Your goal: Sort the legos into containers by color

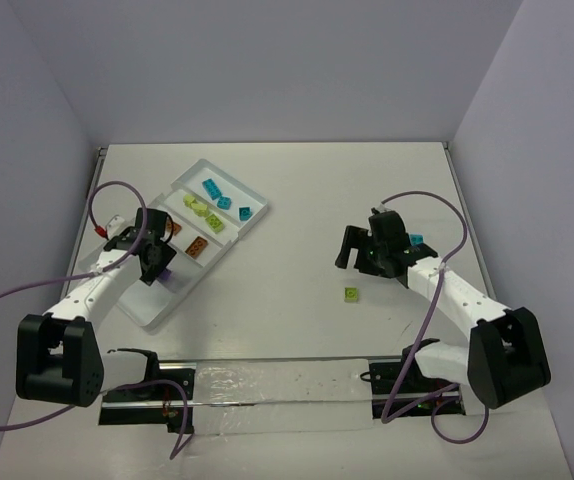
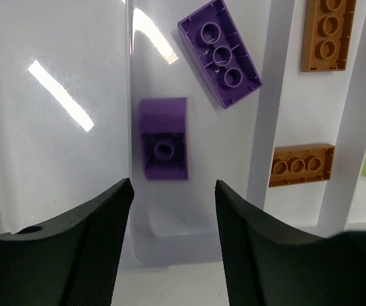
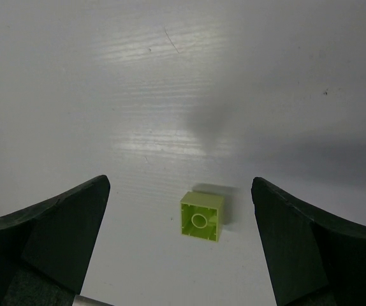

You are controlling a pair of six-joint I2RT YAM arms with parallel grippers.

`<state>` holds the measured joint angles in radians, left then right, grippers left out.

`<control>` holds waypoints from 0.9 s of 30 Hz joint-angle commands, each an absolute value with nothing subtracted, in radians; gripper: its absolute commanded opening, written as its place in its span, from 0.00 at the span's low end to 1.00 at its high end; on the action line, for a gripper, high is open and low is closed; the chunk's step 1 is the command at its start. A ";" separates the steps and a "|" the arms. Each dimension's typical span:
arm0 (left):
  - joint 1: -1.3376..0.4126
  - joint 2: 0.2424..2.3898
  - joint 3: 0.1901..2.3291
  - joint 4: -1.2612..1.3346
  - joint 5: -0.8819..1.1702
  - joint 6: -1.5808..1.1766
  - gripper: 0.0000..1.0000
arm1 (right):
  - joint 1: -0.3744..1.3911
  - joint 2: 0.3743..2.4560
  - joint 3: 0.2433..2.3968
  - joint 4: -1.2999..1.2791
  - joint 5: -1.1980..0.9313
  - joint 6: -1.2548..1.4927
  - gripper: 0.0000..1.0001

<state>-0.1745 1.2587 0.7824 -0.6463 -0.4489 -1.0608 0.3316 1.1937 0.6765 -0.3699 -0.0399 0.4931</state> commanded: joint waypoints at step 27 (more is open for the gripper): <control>-0.322 1.198 1.151 -0.684 -0.367 -0.835 0.95 | 0.532 1.254 0.629 -0.464 0.181 0.675 0.59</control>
<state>-0.3148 1.2137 1.0907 -0.6504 -0.3776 -0.8626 0.5105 1.2420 0.6125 -0.4600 0.1296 0.6502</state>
